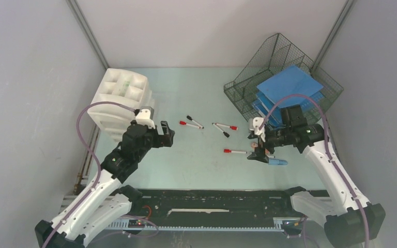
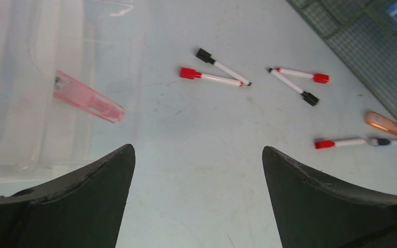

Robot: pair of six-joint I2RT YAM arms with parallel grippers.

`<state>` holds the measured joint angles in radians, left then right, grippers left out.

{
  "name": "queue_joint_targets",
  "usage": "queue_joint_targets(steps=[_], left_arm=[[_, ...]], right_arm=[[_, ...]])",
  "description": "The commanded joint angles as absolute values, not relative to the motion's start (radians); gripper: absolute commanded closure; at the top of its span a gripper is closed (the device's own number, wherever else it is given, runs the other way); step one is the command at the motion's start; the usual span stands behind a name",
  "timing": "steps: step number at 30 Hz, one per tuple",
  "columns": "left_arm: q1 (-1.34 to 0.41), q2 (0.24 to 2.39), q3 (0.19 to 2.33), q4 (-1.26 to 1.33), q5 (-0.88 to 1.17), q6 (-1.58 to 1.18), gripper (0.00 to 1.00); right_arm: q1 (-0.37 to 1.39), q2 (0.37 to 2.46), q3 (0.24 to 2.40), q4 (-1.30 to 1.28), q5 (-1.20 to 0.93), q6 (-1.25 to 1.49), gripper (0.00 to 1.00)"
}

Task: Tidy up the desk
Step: Place the stationery in the drawer, then pick up the stationery from the center of the board.

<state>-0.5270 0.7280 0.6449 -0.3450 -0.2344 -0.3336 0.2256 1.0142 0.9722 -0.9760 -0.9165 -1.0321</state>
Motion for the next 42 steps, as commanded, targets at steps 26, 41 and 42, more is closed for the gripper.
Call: queue_joint_targets(steps=[26, 41, 42], left_arm=[[-0.479, 0.458, 0.723, -0.558, -0.114, -0.16, 0.0], [-0.392, 0.488, 0.718, -0.545, -0.008, -0.163, 0.0], [-0.391, 0.49, 0.717, -0.544, -0.008, -0.163, 0.0]], right_arm=[[0.486, 1.468, 0.943, -0.704, -0.084, -1.052, 0.36], [0.433, 1.556, 0.943, -0.692, -0.112, -0.981, 0.44], [0.431, 1.564, 0.944, -0.688, -0.104, -0.977, 0.44]])
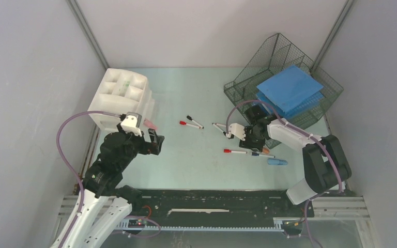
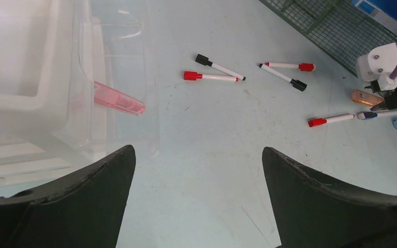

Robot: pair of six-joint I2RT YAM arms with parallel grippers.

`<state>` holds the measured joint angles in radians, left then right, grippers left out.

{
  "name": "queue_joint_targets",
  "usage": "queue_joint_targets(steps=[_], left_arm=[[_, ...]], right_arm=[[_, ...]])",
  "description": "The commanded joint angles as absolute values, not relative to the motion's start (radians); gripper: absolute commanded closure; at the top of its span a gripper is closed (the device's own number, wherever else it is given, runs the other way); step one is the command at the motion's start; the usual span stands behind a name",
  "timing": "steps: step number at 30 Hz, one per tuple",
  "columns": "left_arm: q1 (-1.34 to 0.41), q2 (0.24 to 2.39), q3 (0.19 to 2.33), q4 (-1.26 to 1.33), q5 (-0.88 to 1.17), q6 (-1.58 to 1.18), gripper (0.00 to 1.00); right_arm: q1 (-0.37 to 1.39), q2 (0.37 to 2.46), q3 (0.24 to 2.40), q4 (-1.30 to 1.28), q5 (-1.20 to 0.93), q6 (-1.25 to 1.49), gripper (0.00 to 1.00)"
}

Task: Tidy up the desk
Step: Pick up the stationery from the center of the board.

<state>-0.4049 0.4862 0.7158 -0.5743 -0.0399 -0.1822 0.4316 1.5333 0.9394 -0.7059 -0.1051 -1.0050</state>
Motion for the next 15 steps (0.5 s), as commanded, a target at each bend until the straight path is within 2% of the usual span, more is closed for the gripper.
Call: queue_joint_targets(steps=[1, 15], left_arm=[[-0.389, 0.492, 0.718, -0.543, -0.008, -0.163, 0.0], [-0.371, 0.506, 0.718, -0.537, 0.051, -0.163, 0.0]], right_arm=[[0.43, 1.57, 0.943, -0.687, -0.1, -0.975, 0.44], [0.419, 1.647, 0.943, -0.671, -0.095, -0.933, 0.5]])
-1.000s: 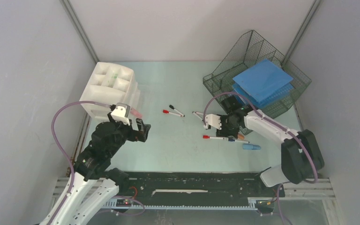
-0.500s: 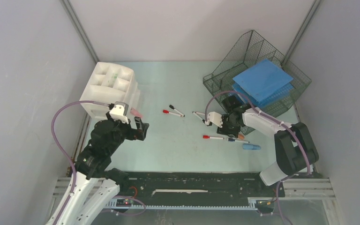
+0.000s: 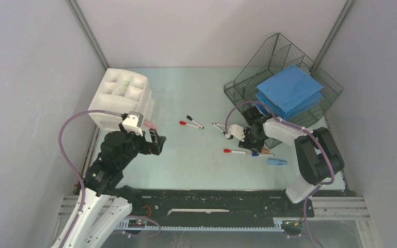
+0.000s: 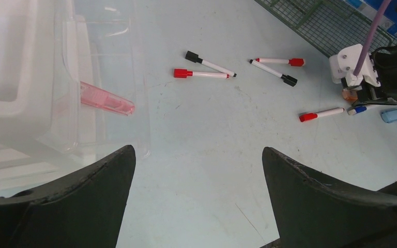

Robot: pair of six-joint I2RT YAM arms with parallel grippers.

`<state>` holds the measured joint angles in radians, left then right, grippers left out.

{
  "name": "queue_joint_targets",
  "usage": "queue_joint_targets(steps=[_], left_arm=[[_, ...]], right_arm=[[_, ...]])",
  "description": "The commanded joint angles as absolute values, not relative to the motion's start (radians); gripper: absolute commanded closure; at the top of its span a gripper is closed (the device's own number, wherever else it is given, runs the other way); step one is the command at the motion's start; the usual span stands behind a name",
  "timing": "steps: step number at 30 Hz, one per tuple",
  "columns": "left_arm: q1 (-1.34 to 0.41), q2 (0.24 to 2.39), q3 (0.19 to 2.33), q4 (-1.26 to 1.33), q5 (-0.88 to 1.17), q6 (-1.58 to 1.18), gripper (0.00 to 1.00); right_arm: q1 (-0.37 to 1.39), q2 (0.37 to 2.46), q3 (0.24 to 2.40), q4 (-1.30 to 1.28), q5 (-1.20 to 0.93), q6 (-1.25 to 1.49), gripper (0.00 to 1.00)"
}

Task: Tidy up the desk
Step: Pick up the stationery from the center of the board.

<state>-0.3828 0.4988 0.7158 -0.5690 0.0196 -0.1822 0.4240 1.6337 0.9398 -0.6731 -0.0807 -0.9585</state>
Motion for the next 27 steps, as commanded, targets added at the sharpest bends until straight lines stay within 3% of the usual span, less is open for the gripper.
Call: queue_joint_targets(steps=[1, 6, 11, 15, 17, 27], left_arm=[[-0.37, 0.505, 0.718, -0.537, 0.054, -0.163, 0.0], [-0.367, 0.507, 0.716, -0.534, 0.063, -0.163, 0.0], [-0.363, 0.508, 0.715, -0.53, 0.085, -0.164, 0.0], [-0.361, 0.523, 0.713, -0.521, 0.127, -0.166, 0.0], [-0.359, 0.534, 0.713, -0.514, 0.16, -0.174, 0.0], [-0.356, 0.6, 0.704, -0.392, 0.449, -0.266, 0.0]], right_arm=[[0.419, 1.647, 0.943, -0.669, -0.095, -0.931, 0.5], [0.414, 1.662, 0.943, -0.668, -0.11, -0.924, 0.56], [0.418, 1.692, 0.975, -0.678, -0.1, -0.892, 0.78], [0.426, 1.637, 0.98, -0.662, -0.12, -0.874, 0.89], [0.432, 1.598, 0.979, -0.655, -0.146, -0.867, 1.0], [0.428, 1.341, 1.004, -0.65, -0.452, -0.745, 1.0]])
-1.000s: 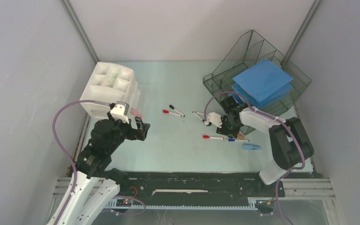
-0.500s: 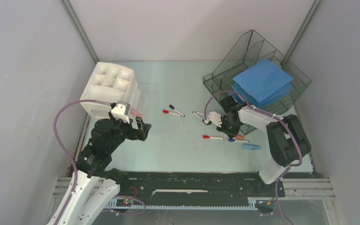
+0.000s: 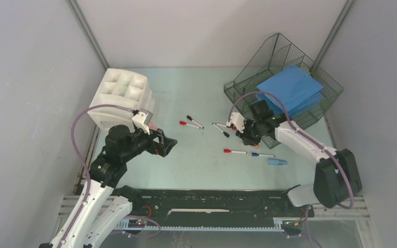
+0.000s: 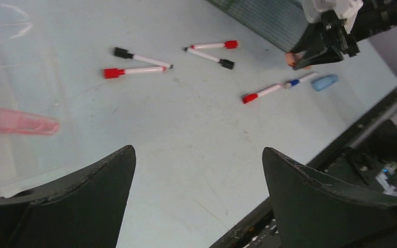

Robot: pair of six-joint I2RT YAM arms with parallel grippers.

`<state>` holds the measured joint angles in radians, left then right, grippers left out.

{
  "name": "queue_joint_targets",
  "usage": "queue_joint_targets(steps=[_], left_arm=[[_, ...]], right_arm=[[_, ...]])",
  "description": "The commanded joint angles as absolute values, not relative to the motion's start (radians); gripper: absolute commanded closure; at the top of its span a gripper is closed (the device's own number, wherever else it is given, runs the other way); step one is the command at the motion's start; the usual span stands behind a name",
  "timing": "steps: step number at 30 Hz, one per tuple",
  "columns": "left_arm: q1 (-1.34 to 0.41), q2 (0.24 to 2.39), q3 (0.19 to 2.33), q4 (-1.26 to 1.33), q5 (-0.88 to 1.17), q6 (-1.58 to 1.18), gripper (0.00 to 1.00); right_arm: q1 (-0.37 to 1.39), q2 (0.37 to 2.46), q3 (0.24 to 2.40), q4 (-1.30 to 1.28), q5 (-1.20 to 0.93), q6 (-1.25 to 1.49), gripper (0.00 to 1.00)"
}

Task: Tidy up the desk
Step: Pick up the stationery from the center of the board.

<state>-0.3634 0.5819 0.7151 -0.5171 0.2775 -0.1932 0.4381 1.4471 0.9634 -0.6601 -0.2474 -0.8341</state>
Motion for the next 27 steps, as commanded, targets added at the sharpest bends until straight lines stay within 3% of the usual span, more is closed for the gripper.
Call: queue_joint_targets(steps=[1, 7, 14, 23, 27], left_arm=[[-0.358, 0.605, 0.698, -0.36, 0.481, -0.295, 0.0], [-0.446, 0.574, 0.594, -0.045, 0.52, -0.536, 0.0], [-0.741, 0.599, 0.465, 0.342, 0.191, -0.595, 0.0], [-0.961, 0.922, 0.571, 0.489, -0.131, -0.726, 0.08], [-1.032, 1.064, 0.649, 0.485, -0.233, -0.736, 0.2]], right_arm=[[0.419, 1.315, 1.014, -0.656, -0.506, -0.727, 1.0], [0.326, 1.181, 1.027, -0.648, -0.807, -0.618, 1.0], [0.187, 1.121, 1.028, -0.55, -1.08, -0.333, 1.0], [0.158, 1.134, 1.025, -0.351, -1.057, 0.077, 1.0], [0.154, 1.106, 0.949, -0.2, -0.954, 0.329, 1.0]])
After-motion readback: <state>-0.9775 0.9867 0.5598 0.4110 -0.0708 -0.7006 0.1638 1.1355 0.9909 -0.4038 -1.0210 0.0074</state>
